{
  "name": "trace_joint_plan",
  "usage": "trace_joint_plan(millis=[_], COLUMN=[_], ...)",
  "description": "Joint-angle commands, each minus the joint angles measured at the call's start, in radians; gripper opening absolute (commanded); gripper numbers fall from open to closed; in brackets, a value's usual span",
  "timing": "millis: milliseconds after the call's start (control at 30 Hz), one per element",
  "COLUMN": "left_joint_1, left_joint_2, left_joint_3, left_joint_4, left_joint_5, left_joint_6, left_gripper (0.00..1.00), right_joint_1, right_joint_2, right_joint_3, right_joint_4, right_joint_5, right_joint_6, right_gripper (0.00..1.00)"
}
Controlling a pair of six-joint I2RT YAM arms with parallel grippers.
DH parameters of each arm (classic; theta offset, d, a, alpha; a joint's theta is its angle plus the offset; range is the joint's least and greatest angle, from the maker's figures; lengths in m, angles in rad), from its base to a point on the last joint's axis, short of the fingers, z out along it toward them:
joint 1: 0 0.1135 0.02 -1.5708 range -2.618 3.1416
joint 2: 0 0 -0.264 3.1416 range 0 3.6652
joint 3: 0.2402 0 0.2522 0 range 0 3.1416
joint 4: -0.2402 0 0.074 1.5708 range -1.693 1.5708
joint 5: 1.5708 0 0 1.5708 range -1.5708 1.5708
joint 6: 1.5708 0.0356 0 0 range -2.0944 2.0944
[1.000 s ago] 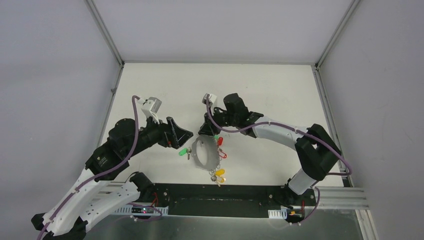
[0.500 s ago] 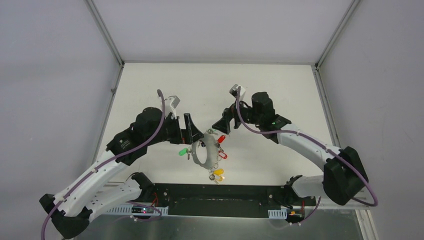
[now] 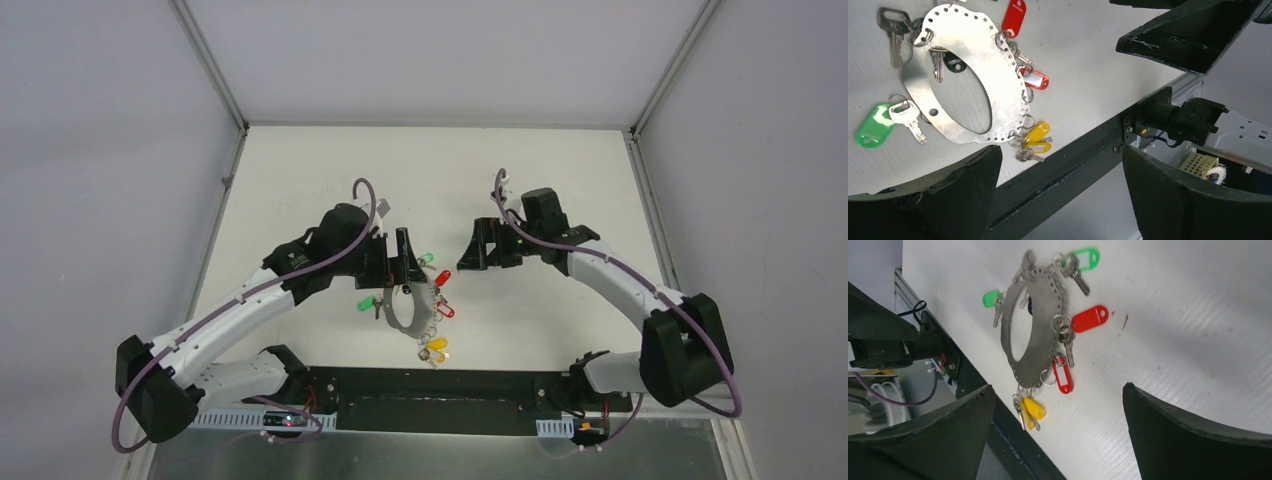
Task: Put the keys on the keyring
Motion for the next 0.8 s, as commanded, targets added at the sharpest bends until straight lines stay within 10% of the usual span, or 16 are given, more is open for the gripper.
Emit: trace_joint_plan(millis=[0,233,767], left_joint_1=[0.010,0.035,0.055], left_joint_2=[0.063,0.097,-0.136], left_joint_3=[-0.037,-0.146,-0.352], left_joint_4=[0.074,0.240,0.260], left_joint_5=[0.089,0.198,0.090], left_joint_6=[-0.086,-0.190,-0.416], left_gripper=[0.93,0.89,0.81], right_joint_1=[-0.017,0.012,0.226], right_joint_2=[0.097,0.131,0.302], right_joint_3=[-0.002,-0.082,0.037], right_joint_4=[-0.072,0.099,-0.153], right_joint_5=[-0.169,-0.266,-0.090], right_joint_6=[0.114,0.189,0.402], right_gripper=[0.99,0.86,0.52])
